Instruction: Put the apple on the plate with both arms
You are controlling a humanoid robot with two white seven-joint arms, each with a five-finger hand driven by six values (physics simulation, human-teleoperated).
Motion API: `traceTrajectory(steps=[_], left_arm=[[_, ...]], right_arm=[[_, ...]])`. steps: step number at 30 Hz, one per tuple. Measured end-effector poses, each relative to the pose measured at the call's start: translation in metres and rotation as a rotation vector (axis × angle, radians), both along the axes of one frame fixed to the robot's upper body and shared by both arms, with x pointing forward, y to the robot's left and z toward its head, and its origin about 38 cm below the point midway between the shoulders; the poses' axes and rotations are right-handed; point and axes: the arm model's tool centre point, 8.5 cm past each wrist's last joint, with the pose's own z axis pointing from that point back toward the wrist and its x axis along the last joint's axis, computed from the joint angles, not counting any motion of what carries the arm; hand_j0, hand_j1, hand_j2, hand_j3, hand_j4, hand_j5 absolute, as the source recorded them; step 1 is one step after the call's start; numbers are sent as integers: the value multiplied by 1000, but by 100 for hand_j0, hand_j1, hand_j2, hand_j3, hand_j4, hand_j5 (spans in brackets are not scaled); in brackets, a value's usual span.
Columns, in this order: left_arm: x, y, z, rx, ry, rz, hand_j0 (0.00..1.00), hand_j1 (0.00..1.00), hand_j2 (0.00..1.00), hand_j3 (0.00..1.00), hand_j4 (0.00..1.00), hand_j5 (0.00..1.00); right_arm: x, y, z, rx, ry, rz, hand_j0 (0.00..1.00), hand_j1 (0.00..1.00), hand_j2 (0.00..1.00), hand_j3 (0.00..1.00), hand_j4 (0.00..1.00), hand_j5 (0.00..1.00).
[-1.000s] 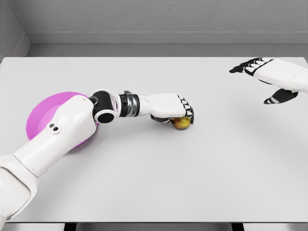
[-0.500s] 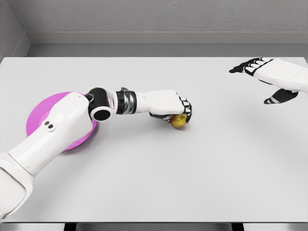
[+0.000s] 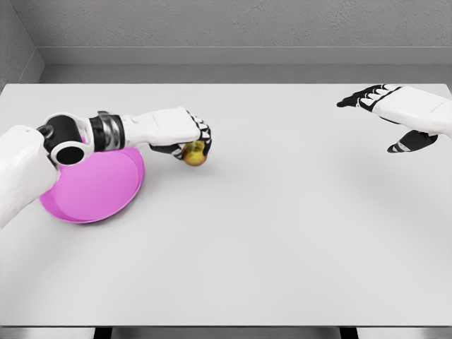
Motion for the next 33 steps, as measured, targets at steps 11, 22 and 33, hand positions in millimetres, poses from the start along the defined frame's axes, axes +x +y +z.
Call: traceTrajectory(steps=[11,22,33], left_arm=[[-25,104,18,75,8,125,40,40,40,40,40,40],[-37,132,25,77,12,167,100,100,100,100,100,100],[-39,158,60,-45,1,233,100,100,100,100,100,100]], right_arm=[[0,0,0,0,0,0,100,100,100,100,100,100],[-1,-2,0,-5,1,-2,100,100,100,100,100,100],[-1,-2,0,-6,1,-3,100,100,100,100,100,100]])
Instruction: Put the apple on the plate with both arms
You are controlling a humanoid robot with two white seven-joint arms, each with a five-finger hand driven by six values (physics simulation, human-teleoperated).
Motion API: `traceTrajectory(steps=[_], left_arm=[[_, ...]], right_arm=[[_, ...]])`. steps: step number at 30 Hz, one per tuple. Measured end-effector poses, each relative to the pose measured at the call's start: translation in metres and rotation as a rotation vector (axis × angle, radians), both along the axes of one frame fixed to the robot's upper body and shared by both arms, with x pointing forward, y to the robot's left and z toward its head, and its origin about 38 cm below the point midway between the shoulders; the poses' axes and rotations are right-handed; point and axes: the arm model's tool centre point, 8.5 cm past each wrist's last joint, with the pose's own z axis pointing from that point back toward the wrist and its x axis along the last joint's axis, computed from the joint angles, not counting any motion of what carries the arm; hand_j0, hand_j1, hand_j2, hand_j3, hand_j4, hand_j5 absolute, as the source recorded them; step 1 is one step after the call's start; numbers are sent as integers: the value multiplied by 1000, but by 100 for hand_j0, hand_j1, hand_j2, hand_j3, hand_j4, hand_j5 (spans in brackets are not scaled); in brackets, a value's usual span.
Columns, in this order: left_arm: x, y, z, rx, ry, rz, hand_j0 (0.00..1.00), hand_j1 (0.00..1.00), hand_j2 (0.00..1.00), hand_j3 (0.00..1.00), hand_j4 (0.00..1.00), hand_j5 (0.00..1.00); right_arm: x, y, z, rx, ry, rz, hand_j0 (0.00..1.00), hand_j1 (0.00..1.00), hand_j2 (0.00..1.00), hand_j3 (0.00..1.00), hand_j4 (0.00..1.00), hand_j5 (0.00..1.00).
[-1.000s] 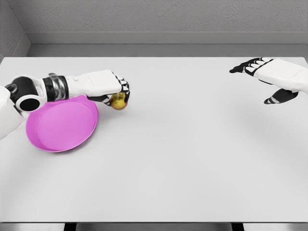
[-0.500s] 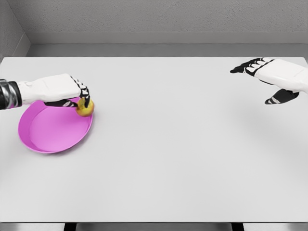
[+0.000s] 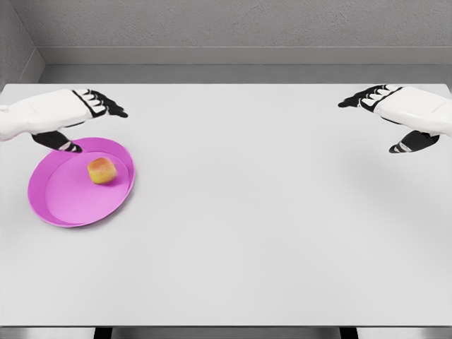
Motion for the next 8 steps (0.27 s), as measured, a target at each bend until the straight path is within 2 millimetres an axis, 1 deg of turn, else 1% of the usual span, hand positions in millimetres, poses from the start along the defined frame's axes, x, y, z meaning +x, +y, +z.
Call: traceTrajectory(steps=[3,8], left_arm=[[-1,2,-3,-11,9,7,100,100,100,100,100,100],[0,3,-2,-16,6,12,100,100,100,100,100,100]], right_arm=[[0,0,-1,0,1,0,100,100,100,100,100,100],[-1,0,-2,-1,6,-1,100,100,100,100,100,100]])
